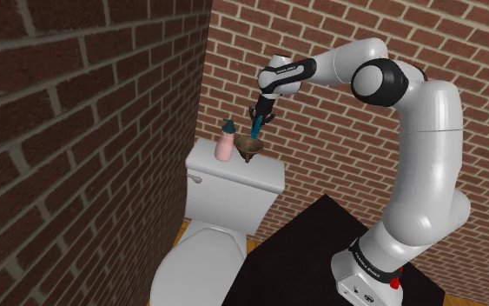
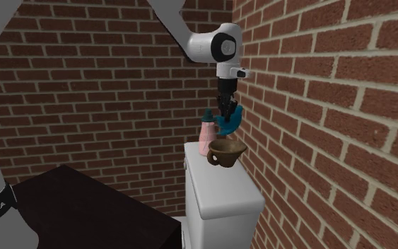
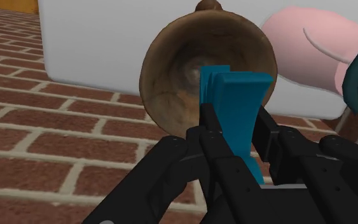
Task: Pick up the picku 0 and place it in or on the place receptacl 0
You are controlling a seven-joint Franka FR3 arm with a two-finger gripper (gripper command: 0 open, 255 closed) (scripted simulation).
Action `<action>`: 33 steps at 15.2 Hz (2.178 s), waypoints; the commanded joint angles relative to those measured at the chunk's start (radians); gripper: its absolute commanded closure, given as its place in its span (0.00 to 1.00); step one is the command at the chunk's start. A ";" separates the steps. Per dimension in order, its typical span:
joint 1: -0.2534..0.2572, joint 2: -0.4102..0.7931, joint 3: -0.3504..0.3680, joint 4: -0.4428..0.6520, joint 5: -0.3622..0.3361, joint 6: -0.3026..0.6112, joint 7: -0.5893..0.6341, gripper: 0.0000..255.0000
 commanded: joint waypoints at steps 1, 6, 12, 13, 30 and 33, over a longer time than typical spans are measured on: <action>-0.007 0.028 -0.001 0.027 0.001 0.001 -0.009 1.00; -0.007 0.066 -0.001 0.019 0.001 0.047 -0.010 1.00; -0.007 0.117 -0.001 0.019 0.001 0.098 -0.011 1.00; -0.007 0.129 -0.001 0.020 0.001 0.108 -0.012 1.00; -0.008 0.064 -0.001 0.018 0.001 0.046 -0.012 0.00; -0.008 0.049 -0.001 0.020 0.001 0.028 -0.012 0.00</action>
